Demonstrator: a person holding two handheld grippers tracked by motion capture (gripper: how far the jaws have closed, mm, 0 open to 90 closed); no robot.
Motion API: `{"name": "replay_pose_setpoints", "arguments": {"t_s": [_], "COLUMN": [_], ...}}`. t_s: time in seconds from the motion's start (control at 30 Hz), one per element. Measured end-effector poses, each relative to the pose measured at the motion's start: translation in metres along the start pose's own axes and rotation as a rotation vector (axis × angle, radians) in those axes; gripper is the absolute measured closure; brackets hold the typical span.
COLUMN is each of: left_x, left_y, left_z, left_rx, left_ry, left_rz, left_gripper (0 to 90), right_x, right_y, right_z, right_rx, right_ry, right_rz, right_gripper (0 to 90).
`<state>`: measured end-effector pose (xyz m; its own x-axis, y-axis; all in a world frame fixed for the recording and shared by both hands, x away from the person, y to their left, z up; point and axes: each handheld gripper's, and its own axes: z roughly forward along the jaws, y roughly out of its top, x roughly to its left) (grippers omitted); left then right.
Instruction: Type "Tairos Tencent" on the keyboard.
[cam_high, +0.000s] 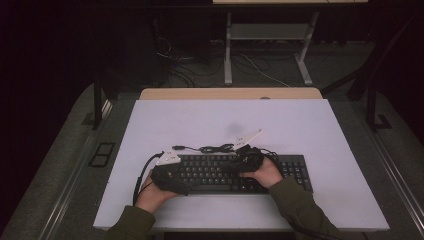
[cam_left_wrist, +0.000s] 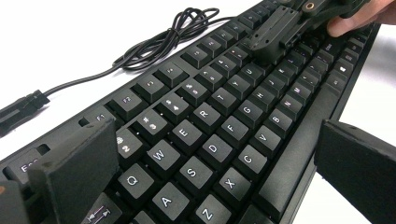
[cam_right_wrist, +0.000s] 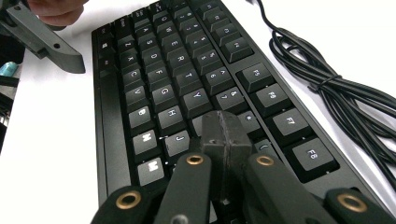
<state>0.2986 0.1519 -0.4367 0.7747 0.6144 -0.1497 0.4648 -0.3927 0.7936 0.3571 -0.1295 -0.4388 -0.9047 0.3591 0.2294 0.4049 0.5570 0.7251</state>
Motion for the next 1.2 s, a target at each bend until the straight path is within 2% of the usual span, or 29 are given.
{"name": "replay_pose_setpoints", "arguments": {"t_s": [0.37, 0.53, 0.77, 0.93, 1.1, 1.2], "left_x": [0.000, 0.000, -0.001, -0.001, -0.001, -0.001], "left_y": [0.000, 0.000, 0.001, 0.002, 0.002, 0.003], "left_z": [0.000, 0.000, -0.001, -0.001, 0.000, 0.001], "left_rx": [-0.002, -0.001, -0.002, -0.003, -0.005, -0.008], "left_ry": [0.000, 0.001, 0.004, 0.005, 0.001, 0.001], "left_rz": [0.003, 0.004, 0.007, 0.011, 0.010, 0.007], "left_gripper": [0.0, 0.0, 0.0, 0.0, 0.0, 0.0], "right_x": [0.000, 0.000, -0.001, -0.001, -0.003, -0.004], "right_y": [0.001, 0.002, 0.001, 0.001, -0.001, -0.003], "right_z": [-0.003, -0.008, -0.013, -0.015, -0.017, -0.018], "right_rx": [-0.025, -0.053, -0.093, -0.130, -0.165, -0.178], "right_ry": [0.004, 0.011, 0.027, 0.030, 0.021, 0.011], "right_rz": [0.005, 0.012, 0.039, 0.053, 0.066, 0.070], "right_gripper": [89.2, 83.5, 68.8, 52.9, 37.6, 32.2]}}
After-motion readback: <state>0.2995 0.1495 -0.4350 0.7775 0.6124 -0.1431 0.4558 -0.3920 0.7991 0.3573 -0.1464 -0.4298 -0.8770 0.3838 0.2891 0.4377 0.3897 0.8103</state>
